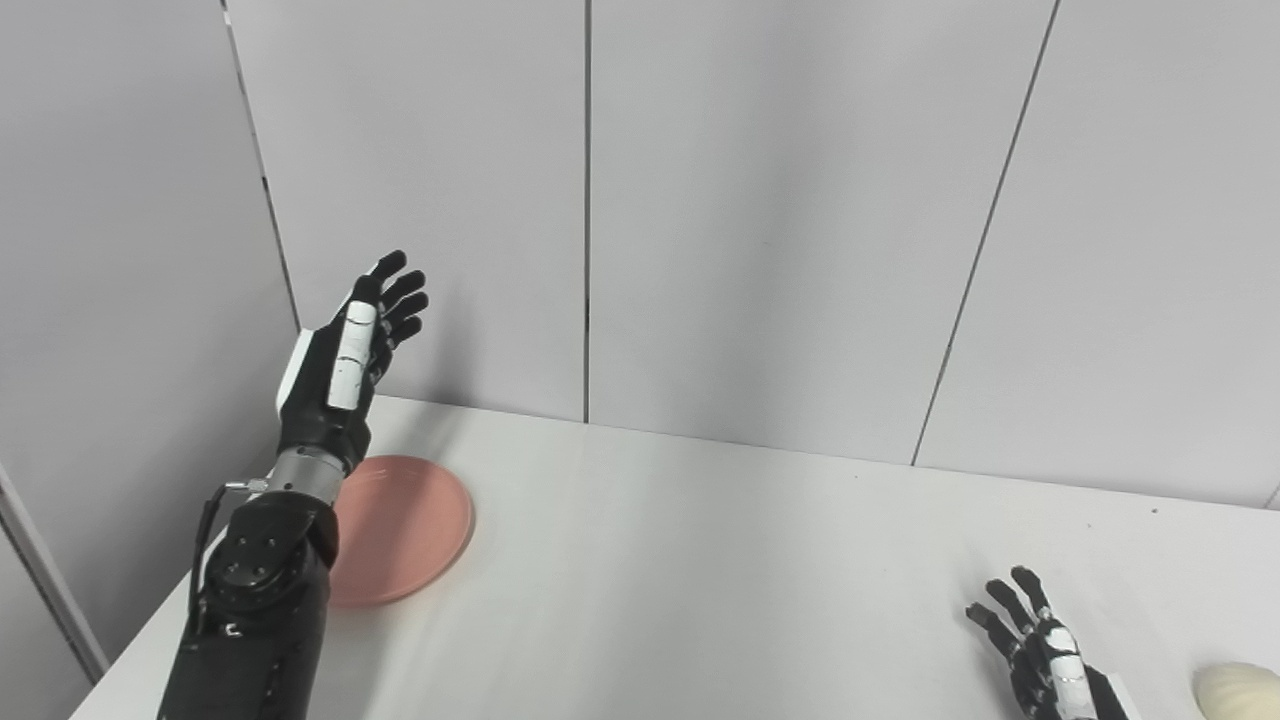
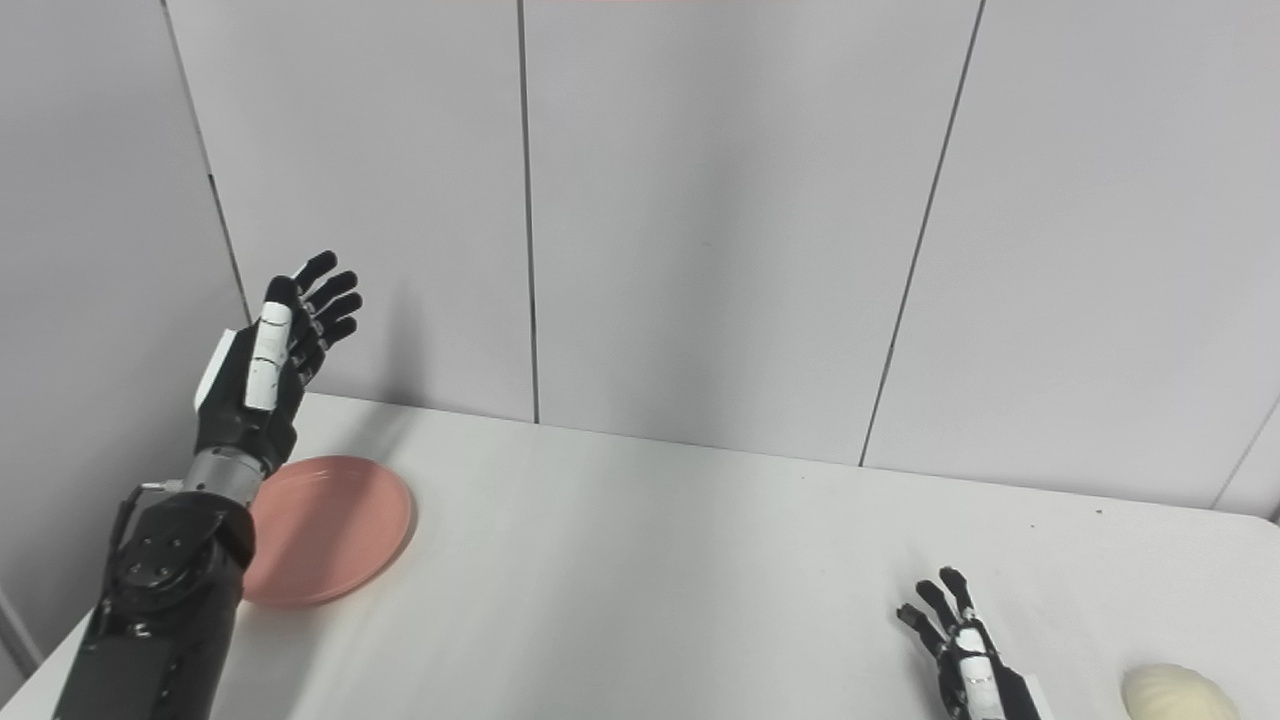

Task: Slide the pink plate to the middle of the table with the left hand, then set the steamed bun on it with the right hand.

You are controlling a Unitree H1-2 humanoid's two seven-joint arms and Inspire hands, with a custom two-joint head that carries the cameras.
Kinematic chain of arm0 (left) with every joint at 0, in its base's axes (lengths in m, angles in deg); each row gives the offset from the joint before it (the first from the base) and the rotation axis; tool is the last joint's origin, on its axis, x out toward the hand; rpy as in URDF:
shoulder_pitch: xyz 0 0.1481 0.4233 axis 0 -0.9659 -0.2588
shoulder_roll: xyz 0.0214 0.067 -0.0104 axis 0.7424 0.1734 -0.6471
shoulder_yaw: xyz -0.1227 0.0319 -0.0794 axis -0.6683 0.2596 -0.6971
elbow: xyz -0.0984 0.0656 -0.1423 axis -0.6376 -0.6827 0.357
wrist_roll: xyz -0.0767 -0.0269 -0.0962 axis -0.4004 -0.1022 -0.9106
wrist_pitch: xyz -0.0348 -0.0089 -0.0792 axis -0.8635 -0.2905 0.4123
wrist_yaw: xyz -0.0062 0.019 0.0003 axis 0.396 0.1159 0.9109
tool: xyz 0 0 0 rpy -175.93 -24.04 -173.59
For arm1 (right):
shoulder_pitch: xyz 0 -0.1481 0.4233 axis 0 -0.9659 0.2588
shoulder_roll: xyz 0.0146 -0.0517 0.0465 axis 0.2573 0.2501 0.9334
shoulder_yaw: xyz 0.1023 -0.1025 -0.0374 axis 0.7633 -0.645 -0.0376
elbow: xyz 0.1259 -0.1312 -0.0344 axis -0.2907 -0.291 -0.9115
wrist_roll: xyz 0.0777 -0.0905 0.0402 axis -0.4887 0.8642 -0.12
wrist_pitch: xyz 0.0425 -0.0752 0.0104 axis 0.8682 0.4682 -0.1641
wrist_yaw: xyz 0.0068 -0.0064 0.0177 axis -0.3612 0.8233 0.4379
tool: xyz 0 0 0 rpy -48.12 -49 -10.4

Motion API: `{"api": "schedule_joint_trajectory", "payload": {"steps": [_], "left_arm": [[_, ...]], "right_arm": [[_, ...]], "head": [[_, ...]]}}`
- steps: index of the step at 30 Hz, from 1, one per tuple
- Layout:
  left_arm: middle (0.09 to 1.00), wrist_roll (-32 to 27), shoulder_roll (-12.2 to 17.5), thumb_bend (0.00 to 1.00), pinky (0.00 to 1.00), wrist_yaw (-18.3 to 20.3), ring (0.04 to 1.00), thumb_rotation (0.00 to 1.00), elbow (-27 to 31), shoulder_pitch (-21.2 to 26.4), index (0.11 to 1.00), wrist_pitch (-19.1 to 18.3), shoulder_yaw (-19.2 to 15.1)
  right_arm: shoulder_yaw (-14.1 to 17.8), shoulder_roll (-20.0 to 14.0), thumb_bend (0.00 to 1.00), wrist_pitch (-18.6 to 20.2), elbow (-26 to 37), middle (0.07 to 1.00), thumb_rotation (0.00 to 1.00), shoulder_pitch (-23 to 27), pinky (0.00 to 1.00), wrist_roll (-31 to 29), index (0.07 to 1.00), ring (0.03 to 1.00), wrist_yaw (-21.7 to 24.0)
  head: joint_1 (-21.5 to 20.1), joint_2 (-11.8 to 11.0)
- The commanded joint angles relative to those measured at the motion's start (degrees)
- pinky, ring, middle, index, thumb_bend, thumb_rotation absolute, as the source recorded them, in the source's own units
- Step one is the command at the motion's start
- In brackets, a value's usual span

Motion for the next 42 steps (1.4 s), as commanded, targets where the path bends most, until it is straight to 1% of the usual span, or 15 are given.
{"api": "schedule_joint_trajectory", "payload": {"steps": [1, 5, 7, 10, 12, 16, 19, 21, 23, 26, 30, 32, 34, 38, 42], "left_arm": [[0.86, -0.4, 3.7, 0.9, 0.82, 0.4, 0.851, 0.93, -2.0, 3.4, 0.847, 3.8, -1.5], [0.86, -1.2, 5.7, 0.93, 0.8, 1.4, 0.842, 0.91, -8.5, 4.1, 0.865, 7.2, -2.7], [0.862, -1.0, 6.5, 0.93, 0.81, 1.9, 0.843, 0.91, -11.5, 4.2, 0.872, 9.0, -2.9], [0.851, -1.2, 7.8, 0.89, 0.79, 2.7, 0.826, 0.91, -15.8, 4.2, 0.837, 11.3, -3.0], [0.846, -1.9, 8.5, 0.85, 0.78, 3.4, 0.82, 0.9, -19.2, 4.5, 0.867, 13.2, -3.4], [0.847, -2.8, 10.2, 0.83, 0.79, 4.2, 0.828, 0.9, -25.6, 5.6, 0.882, 16.5, -4.4], [0.84, -3.3, 11.3, 0.85, 0.79, 4.8, 0.821, 0.9, -29.5, 6.5, 0.872, 18.5, -4.9], [0.821, -4.6, 12.3, 0.88, 0.8, 6.1, 0.796, 0.89, -32.9, 7.5, 0.876, 19.5, -5.6], [0.808, -5.5, 12.9, 0.9, 0.81, 6.8, 0.788, 0.89, -34.6, 7.8, 0.875, 19.6, -6.1], [0.839, -5.6, 13.2, 0.89, 0.81, 6.6, 0.818, 0.9, -36.1, 7.8, 0.88, 19.8, -5.9], [0.843, -5.9, 13.8, 0.88, 0.8, 7.5, 0.829, 0.88, -42.0, 8.7, 0.886, 22.3, -5.9], [0.848, -5.5, 13.5, 0.86, 0.8, 7.1, 0.828, 0.89, -42.3, 8.3, 0.894, 22.6, -5.6], [0.841, -5.2, 13.2, 0.84, 0.77, 6.5, 0.817, 0.9, -41.6, 7.8, 0.884, 22.2, -5.4], [0.849, -5.0, 12.6, 0.85, 0.77, 5.7, 0.816, 0.9, -42.2, 7.2, 0.886, 21.5, -5.1], [0.839, -4.8, 11.6, 0.84, 0.77, 5.3, 0.811, 0.9, -41.6, 6.0, 0.863, 20.7, -4.8]], "right_arm": [[-0.4, 1.2, 0.81, -2.7, -3.7, 0.933, 0.96, -1.1, 0.99, 0.1, 0.969, 0.868, -0.1], [-0.1, 1.2, 0.82, -3.1, -5.0, 0.924, 0.95, -0.5, 0.98, 0.0, 0.968, 0.857, -0.3], [-0.1, 1.1, 0.83, -3.3, -5.4, 0.922, 0.94, -0.3, 0.98, 0.1, 0.969, 0.855, -0.3], [0.1, 1.0, 0.83, -3.5, -5.6, 0.916, 0.94, -0.3, 0.97, 0.3, 0.965, 0.848, -0.4], [0.1, 0.9, 0.84, -3.9, -5.6, 0.919, 0.94, -0.5, 0.98, 0.3, 0.969, 0.854, -0.4], [0.2, 0.9, 0.83, -3.7, -5.0, 0.92, 0.94, -0.9, 0.97, -0.1, 0.966, 0.848, -0.2], [0.2, 0.8, 0.82, -3.7, -4.9, 0.922, 0.94, -1.0, 0.98, -0.2, 0.969, 0.854, -0.2], [0.1, 0.8, 0.81, -3.5, -4.9, 0.921, 0.94, -1.0, 0.98, -0.1, 0.968, 0.853, -0.3], [0.2, 0.9, 0.8, -3.6, -5.0, 0.919, 0.94, -0.9, 0.98, -0.4, 0.967, 0.848, -0.2], [0.2, 0.9, 0.79, -3.5, -4.8, 0.919, 0.94, -1.0, 0.98, -0.5, 0.968, 0.842, -0.2], [0.3, 0.9, 0.78, -3.4, -4.5, 0.919, 0.94, -1.2, 0.98, -0.5, 0.968, 0.846, -0.3], [0.2, 0.9, 0.78, -3.2, -4.2, 0.918, 0.94, -1.3, 0.98, -0.4, 0.967, 0.845, -0.3], [0.2, 0.9, 0.78, -3.0, -3.8, 0.917, 0.94, -1.5, 0.98, -0.5, 0.968, 0.846, -0.3], [0.1, 0.8, 0.78, -3.1, -3.4, 0.916, 0.94, -1.6, 0.98, -0.2, 0.964, 0.846, -0.3], [0.0, 0.8, 0.79, -2.9, -3.0, 0.911, 0.94, -1.7, 0.96, 0.1, 0.961, 0.84, -0.5]], "head": [[-0.1, -0.3], [-0.2, -0.6], [-0.3, -0.7], [-0.3, -0.6], [-0.1, -0.6], [0.0, -0.3], [0.1, -0.4], [0.1, -0.4], [0.1, -0.4], [0.1, -0.2], [0.0, 0.0], [0.0, 0.3], [0.0, 0.3], [0.1, 0.7], [-0.1, 0.9]]}}
